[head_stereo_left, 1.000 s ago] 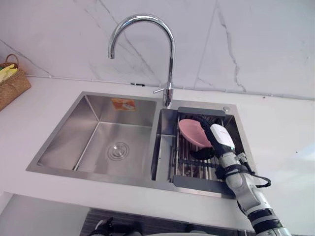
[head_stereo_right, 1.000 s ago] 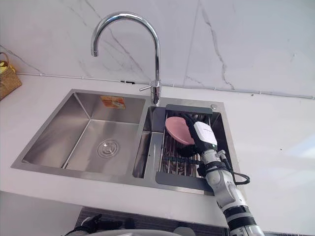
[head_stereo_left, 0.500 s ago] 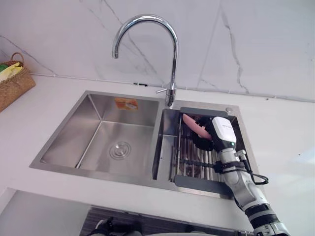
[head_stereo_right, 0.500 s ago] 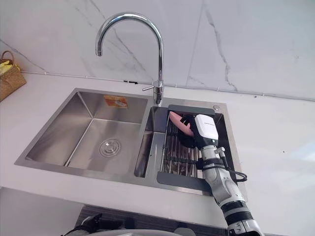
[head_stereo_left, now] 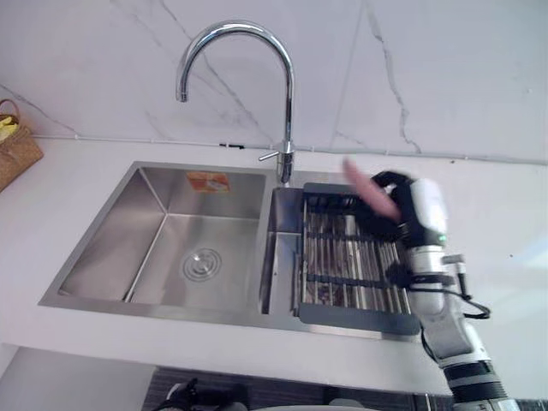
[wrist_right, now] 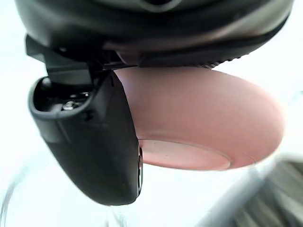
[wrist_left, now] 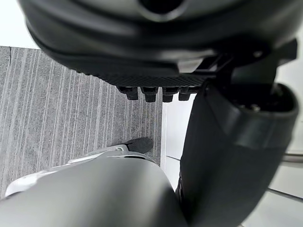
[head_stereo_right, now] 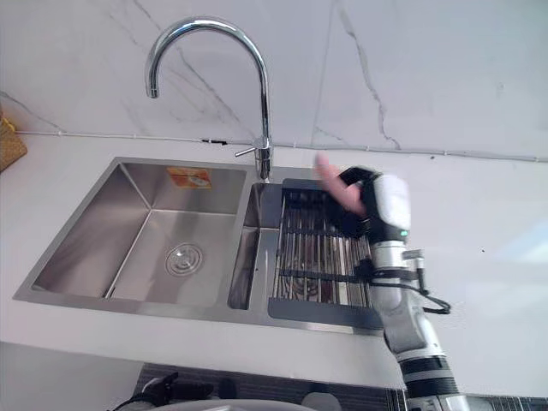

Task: Walk over to the sink, pick up the cup, carry it to the dishwasher, place the cup inside the dishwasher, then close the dishwasher door

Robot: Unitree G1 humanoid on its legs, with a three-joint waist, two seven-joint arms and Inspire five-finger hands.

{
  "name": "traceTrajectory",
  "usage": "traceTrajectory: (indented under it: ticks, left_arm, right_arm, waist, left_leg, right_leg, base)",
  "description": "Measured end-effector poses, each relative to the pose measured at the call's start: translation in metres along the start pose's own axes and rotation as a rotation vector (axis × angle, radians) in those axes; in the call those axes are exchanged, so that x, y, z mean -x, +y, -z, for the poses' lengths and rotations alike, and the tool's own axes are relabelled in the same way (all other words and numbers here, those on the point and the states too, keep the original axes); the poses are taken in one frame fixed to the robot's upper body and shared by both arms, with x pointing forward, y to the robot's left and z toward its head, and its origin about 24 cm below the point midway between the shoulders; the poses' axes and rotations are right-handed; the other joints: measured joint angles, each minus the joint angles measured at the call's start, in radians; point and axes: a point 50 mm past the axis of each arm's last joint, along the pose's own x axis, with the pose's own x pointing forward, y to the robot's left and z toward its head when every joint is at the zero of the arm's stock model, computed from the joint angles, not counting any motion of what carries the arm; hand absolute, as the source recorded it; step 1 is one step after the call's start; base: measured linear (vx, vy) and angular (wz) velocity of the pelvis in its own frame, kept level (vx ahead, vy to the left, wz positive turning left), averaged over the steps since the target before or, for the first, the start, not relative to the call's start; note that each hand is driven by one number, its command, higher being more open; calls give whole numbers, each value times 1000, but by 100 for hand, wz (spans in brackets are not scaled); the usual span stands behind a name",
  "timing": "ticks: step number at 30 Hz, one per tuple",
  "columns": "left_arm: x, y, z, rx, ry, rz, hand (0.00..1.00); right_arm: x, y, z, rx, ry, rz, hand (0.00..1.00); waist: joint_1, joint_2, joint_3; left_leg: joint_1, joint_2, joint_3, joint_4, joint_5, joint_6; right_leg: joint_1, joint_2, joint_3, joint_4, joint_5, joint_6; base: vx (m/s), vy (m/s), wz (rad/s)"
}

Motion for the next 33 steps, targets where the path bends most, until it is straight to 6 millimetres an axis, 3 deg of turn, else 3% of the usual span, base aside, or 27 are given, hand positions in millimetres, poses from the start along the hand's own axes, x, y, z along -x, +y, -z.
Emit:
traceTrajectory:
  ticks: [4, 8, 15, 17, 18, 19, 21, 22, 23, 24, 25, 26, 27, 28, 29, 30, 31, 32, 33]
  left_arm:
    - [0, 0, 3, 1, 1, -4, 100]
    - [0, 0, 5, 1, 4, -5, 100]
    - [2, 6, 12, 44, 14, -18, 100]
    - [2, 10, 15, 67, 23, -29, 100]
    - [2, 13, 18, 94, 29, -37, 100]
    - [3, 15, 21, 122, 43, -40, 100]
    - [4, 20, 31, 165, 89, -48, 100]
    - [4, 22, 35, 235, 106, -44, 100]
    - [4, 21, 37, 267, 113, -36, 100]
    - [4, 18, 40, 333, 126, -30, 100]
    - [4, 21, 40, 372, 119, -51, 100]
    - [5, 24, 40, 392, 117, -64, 100]
    - [6, 35, 38, 414, 101, -88, 100]
    - [5, 38, 36, 439, 98, -112, 100]
    - [6, 39, 40, 455, 109, -125, 100]
    - [6, 40, 41, 473, 103, -139, 100]
    - [6, 40, 36, 464, 92, -154, 100]
    - [6, 44, 36, 460, 93, -165, 100]
    - [7, 49, 36, 458, 92, -180, 100]
  right_arm:
    - [-1, -30, -8, -164, 5, 149, 0]
    - [4, -44, -12, -283, 18, 241, 0]
    - [22, -79, -2, -196, 79, 454, 0]
    - [31, -89, 6, -135, 132, 493, 0]
    - [36, -91, 10, -114, 159, 506, 0]
    - [44, -94, 15, -81, 196, 517, 0]
    - [58, -98, 23, -20, 246, 521, 0]
    - [65, -102, 27, 13, 276, 536, 0]
    - [67, -103, 30, 27, 289, 546, 0]
    - [70, -102, 33, 45, 305, 574, 0]
    - [74, -96, 36, 51, 320, 590, 0]
    - [76, -93, 38, 54, 329, 592, 0]
    - [78, -86, 38, 40, 340, 591, 0]
    - [69, -72, 37, 0, 328, 556, 0]
    - [66, -64, 37, -7, 324, 531, 0]
    - [65, -51, 38, -17, 331, 488, 0]
    - [70, -43, 41, 2, 354, 445, 0]
    - [73, -41, 42, 11, 365, 426, 0]
    - [76, -36, 42, 16, 374, 403, 0]
  waist:
    - [-15, 0, 0]
    - [-17, -2, 0]
    - [-18, -39, 8]
    - [-21, -57, 9]
    - [-18, -63, 10]
    - [-21, -68, 8]
    - [-45, -79, 2]
    - [-53, -83, 4]
    - [-54, -83, 4]
    - [-50, -67, 0]
    - [-50, -81, 4]
    - [-54, -90, 3]
    - [-60, -126, -5]
    - [-49, -136, 1]
    - [-28, -120, -12]
    - [0, -113, -9]
    - [-14, -115, -11]
    - [-13, -115, -11]
    - [-12, -141, -18]
  left_leg:
    - [15, 1, 15, -1, -7, -1]
    - [34, 0, 38, -1, -13, 0]
    - [50, 0, 112, -1, -17, -2]
    - [59, 5, 156, 0, -20, -6]
    - [70, 13, 188, 1, -28, -13]
    - [86, 30, 230, 4, -40, -22]
    - [93, 50, 273, 5, -51, -29]
    - [89, 53, 270, 5, -67, -18]
    - [83, 55, 269, 5, -74, -8]
    - [57, 80, 298, 10, -64, 15]
    - [46, 86, 339, 33, -58, 8]
    - [40, 89, 350, 52, -65, 7]
    - [8, 76, 367, 108, -90, 0]
    - [-24, 91, 405, 145, -109, 19]
    - [-28, 108, 428, 133, -113, 27]
    - [-30, 141, 496, 132, -99, 11]
    - [-40, 165, 498, 163, -98, 8]
    - [-44, 168, 500, 173, -99, 3]
    - [-55, 168, 509, 197, -95, -6]
  right_leg:
    - [-1, 1, 21, 5, 0, 0]
    - [-3, 0, 44, 22, -5, -1]
    - [-63, 7, 114, 73, -16, -5]
    - [-79, 8, 112, 66, -20, -23]
    - [-86, -2, 57, 67, -21, -56]
    - [-91, -10, -25, 73, -22, -133]
    - [-108, -18, -137, 89, -36, -257]
    - [-122, -19, -203, 88, -66, -348]
    - [-130, -18, -237, 83, -94, -382]
    - [-163, -29, -293, 121, -115, -337]
    - [-212, -66, -327, 262, -110, -304]
    - [-218, -81, -349, 309, -105, -299]
    - [-217, -92, -367, 310, 8, -256]
    - [-226, -53, -344, 219, 98, -163]
    - [-215, -12, -309, 125, 147, -143]
    - [-211, 0, -316, 176, 46, -153]
    - [-175, -4, -335, 272, -82, -124]
    - [-135, -4, -339, 257, -105, -105]
    - [-63, 8, -330, 124, -108, -65]
  base:
    - [-16, -2, -14]
    - [-30, 7, -19]
    - [-57, 9, -26]
    - [-46, 3, -71]
    - [-11, 22, -111]
    - [13, 23, -110]
    - [32, 21, -95]
    - [30, 29, -89]
    - [4, 45, -112]
    - [-14, 18, -110]
    - [-13, -2, -94]
    - [-5, -36, -70]
    - [-49, -56, -88]
    - [-119, -47, -119]
    - [-170, -35, -165]
    - [-183, -60, -121]
    - [-123, -100, -86]
    - [-109, -186, -34]
    - [-72, -183, -27]
